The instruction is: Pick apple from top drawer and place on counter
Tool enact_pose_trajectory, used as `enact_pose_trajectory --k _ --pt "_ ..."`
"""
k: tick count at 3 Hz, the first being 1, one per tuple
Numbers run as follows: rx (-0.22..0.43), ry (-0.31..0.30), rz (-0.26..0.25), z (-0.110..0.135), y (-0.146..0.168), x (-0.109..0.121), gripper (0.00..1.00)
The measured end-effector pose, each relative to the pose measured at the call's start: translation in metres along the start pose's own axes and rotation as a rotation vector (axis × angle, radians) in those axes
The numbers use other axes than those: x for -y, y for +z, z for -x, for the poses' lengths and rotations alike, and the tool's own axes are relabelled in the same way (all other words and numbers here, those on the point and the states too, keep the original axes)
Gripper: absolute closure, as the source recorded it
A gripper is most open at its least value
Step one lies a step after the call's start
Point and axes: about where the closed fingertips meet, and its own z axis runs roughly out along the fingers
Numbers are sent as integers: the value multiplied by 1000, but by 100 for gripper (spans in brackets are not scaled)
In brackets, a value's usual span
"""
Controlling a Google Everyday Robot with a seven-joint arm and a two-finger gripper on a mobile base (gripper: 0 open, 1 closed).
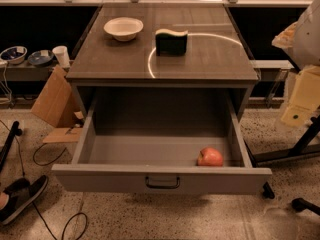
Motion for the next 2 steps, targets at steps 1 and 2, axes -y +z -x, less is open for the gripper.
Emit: enact_pose_trajectory --k 1,2 --pt "0 0 0 0 0 0 0" --pt "-4 -19 -12 3 -1 -1 0"
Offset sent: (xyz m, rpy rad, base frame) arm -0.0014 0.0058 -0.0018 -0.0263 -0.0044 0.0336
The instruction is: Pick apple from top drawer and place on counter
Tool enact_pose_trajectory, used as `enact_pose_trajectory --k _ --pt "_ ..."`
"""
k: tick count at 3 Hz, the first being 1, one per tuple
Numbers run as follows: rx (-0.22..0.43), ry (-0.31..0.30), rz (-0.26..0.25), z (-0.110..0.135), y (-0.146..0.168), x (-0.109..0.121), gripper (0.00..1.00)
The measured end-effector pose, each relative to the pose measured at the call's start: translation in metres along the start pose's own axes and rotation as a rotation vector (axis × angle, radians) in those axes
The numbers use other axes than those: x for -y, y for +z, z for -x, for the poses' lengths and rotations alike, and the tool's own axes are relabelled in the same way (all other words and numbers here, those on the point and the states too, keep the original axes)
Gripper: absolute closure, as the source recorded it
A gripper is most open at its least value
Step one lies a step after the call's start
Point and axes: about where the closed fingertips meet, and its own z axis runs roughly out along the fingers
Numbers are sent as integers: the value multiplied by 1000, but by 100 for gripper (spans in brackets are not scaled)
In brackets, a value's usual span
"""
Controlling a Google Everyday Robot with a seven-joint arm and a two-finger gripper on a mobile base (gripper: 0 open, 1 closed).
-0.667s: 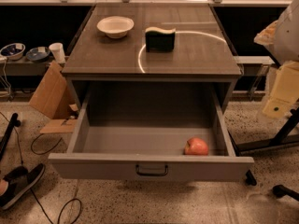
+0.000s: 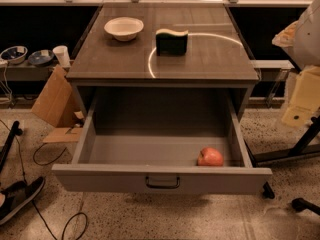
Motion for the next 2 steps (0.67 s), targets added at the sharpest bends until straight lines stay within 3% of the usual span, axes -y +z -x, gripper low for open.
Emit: enact_pose_trajectory --k 1,2 --pt "-1 -123 34 12 14 -7 0" --pt "-16 -327 99 16 37 -11 0"
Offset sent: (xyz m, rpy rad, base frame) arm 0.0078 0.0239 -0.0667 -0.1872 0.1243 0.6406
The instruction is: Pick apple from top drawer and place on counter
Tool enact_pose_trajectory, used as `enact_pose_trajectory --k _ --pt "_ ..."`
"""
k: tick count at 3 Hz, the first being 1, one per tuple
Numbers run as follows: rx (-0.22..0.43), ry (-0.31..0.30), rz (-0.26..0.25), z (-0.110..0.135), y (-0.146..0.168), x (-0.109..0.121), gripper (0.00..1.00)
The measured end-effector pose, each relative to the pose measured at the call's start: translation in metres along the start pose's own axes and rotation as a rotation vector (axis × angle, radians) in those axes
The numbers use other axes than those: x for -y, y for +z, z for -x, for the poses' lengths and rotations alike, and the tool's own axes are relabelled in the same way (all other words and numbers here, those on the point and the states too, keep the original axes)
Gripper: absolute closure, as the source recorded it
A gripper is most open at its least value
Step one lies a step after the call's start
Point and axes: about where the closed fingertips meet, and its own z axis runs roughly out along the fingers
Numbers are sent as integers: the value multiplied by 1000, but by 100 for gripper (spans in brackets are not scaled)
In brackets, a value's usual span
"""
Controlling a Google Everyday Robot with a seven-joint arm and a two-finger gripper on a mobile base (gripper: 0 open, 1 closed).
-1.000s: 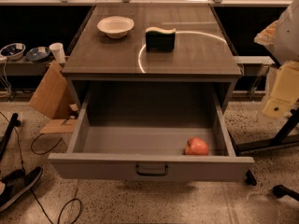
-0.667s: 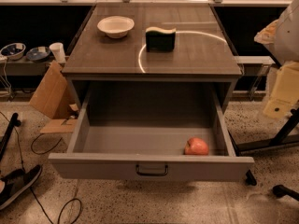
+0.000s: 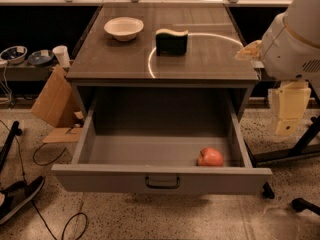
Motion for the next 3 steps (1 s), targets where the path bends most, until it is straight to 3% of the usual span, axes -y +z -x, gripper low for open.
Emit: enact_pose_trajectory --k 3 --pt "-103 -662 280 6 81 -18 0"
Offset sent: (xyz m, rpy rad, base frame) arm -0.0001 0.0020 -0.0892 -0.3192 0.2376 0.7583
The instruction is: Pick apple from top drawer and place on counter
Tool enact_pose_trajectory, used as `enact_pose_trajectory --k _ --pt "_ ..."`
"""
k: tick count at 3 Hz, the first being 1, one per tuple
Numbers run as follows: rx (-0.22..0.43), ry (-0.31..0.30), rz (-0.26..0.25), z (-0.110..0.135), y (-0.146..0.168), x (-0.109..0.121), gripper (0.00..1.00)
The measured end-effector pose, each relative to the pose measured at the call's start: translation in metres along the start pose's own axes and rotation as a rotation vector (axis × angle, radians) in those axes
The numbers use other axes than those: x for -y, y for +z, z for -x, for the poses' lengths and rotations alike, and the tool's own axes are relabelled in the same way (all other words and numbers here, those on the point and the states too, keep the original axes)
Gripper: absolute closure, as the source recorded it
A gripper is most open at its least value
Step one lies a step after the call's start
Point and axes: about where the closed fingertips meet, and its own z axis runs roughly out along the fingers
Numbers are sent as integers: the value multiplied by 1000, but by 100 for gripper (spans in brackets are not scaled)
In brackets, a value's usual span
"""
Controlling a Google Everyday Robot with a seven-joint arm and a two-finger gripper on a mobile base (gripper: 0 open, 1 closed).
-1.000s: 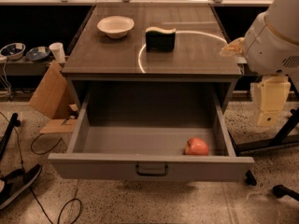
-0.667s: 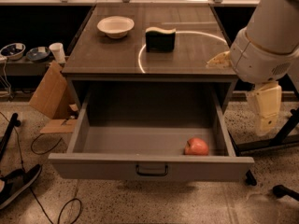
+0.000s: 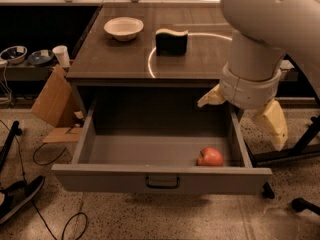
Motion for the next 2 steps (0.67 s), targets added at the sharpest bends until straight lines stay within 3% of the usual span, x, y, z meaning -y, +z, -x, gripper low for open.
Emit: enact_pose_trajectory --k 1,2 --pt "-16 -195 79 19 26 5 0" --pt "-20 -223 76 20 31 7 0"
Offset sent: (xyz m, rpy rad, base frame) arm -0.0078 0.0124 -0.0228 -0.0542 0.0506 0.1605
